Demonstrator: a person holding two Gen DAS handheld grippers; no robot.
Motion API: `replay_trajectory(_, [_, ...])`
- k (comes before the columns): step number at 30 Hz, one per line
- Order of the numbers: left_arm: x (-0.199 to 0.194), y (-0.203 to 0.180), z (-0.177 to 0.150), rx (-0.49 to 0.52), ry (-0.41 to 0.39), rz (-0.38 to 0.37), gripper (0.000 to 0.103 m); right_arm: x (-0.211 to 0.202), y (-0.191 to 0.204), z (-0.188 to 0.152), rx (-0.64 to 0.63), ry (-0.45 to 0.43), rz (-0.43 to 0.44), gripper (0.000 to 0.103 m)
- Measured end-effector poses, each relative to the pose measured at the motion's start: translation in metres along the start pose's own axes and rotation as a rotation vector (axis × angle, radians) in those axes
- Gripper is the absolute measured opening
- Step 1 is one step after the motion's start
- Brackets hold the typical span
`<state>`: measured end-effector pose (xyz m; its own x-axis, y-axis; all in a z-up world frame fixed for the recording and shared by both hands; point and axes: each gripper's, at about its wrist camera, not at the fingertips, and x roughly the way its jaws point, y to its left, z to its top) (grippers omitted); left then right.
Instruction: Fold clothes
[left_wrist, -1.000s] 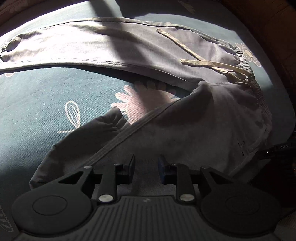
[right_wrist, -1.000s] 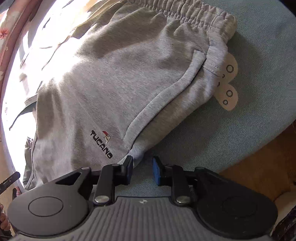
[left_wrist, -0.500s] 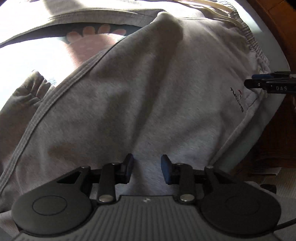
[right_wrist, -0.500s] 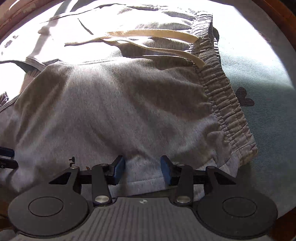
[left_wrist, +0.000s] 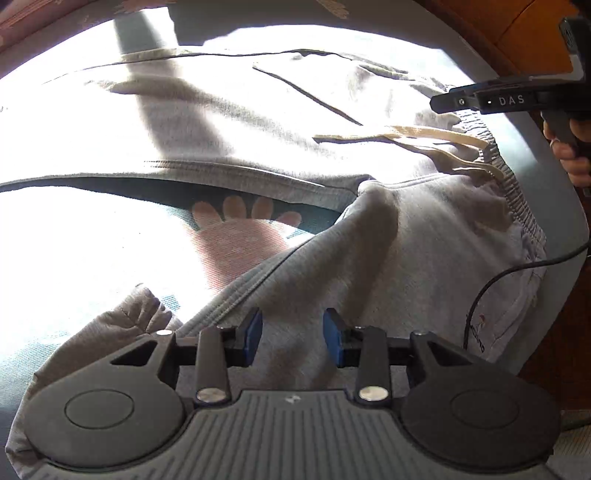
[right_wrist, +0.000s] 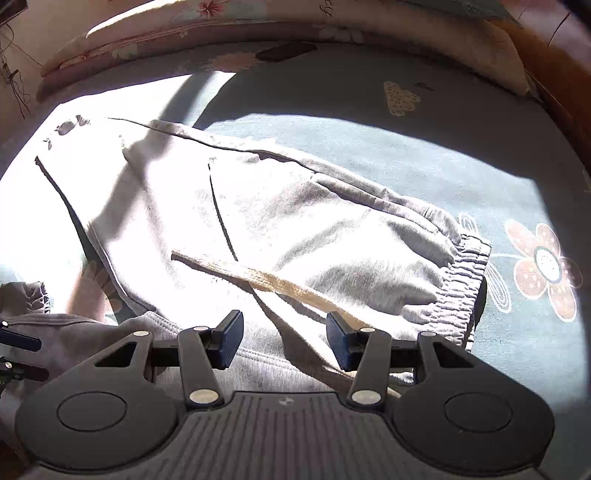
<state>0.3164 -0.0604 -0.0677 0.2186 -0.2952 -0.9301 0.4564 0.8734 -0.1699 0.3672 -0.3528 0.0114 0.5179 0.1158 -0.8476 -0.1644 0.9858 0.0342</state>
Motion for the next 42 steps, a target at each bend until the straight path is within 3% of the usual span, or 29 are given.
replay_trajectory(5, [0.010, 0.021, 0.025, -0.111, -0.063, 0.028, 0.036, 0.059, -0.005, 0.084, -0.206, -0.074, 0.002, 0.054])
replay_trajectory(8, [0.011, 0.033, 0.030, -0.161, -0.087, 0.028, 0.036, 0.108, -0.006, 0.118, -0.290, -0.048, 0.058, 0.054])
replay_trajectory(12, [0.013, 0.042, 0.025, -0.198, -0.092, 0.039, 0.040, 0.155, -0.006, 0.136, -0.357, 0.035, 0.130, 0.053])
replay_trajectory(13, [0.014, 0.045, 0.023, -0.207, -0.089, 0.041, 0.040, 0.161, -0.004, 0.135, -0.381, 0.065, 0.128, 0.048])
replay_trajectory(14, [0.016, 0.047, 0.022, -0.215, -0.086, 0.041, 0.040, 0.166, -0.002, 0.134, -0.403, 0.098, 0.126, 0.024])
replay_trajectory(16, [0.019, 0.051, 0.020, -0.219, -0.086, 0.036, 0.040, 0.166, -0.004, 0.133, -0.404, 0.096, 0.096, 0.014])
replay_trajectory(17, [0.020, 0.053, 0.023, -0.211, -0.086, 0.036, 0.040, 0.166, -0.007, 0.134, -0.374, 0.095, 0.078, 0.014])
replay_trajectory(19, [0.022, 0.058, 0.030, -0.183, -0.097, 0.039, 0.041, 0.165, -0.012, 0.136, -0.307, 0.095, 0.042, 0.024])
replay_trajectory(20, [0.021, 0.060, 0.036, -0.155, -0.117, 0.045, 0.043, 0.158, -0.011, 0.137, -0.270, 0.079, 0.022, 0.032])
replay_trajectory(21, [0.022, 0.062, 0.043, -0.115, -0.140, 0.057, 0.049, 0.149, -0.007, 0.137, -0.234, 0.057, 0.002, 0.033])
replay_trajectory(24, [0.027, 0.068, 0.069, 0.032, -0.216, 0.098, 0.057, 0.127, 0.011, 0.134, -0.130, -0.003, 0.141, 0.038])
replay_trajectory(27, [0.042, 0.078, 0.093, 0.197, -0.292, 0.117, 0.060, 0.132, 0.043, 0.131, -0.094, 0.011, 0.315, 0.041])
replay_trajectory(29, [0.057, 0.088, 0.104, 0.241, -0.267, 0.093, 0.060, 0.144, 0.063, 0.129, -0.125, 0.021, 0.358, 0.041])
replay_trajectory(31, [0.072, 0.098, 0.109, 0.263, -0.201, 0.082, 0.061, 0.151, 0.067, 0.132, -0.140, 0.019, 0.316, 0.041])
replay_trajectory(34, [0.077, 0.111, 0.098, 0.229, -0.172, 0.085, 0.065, 0.160, 0.068, 0.137, -0.156, 0.014, 0.237, 0.042])
replay_trajectory(36, [0.072, 0.117, 0.086, 0.200, -0.154, 0.070, 0.075, 0.166, 0.068, 0.141, -0.167, 0.010, 0.185, 0.047])
replay_trajectory(38, [0.064, 0.121, 0.075, 0.190, -0.134, 0.062, 0.075, 0.172, 0.069, 0.145, -0.178, 0.006, 0.132, 0.047])
replay_trajectory(41, [0.053, 0.128, 0.076, 0.198, -0.145, 0.054, 0.075, 0.181, 0.070, 0.151, -0.194, 0.001, 0.053, 0.048])
replay_trajectory(42, [0.055, 0.135, 0.080, 0.187, -0.152, 0.064, 0.075, 0.179, 0.071, 0.154, -0.183, 0.004, 0.065, 0.048])
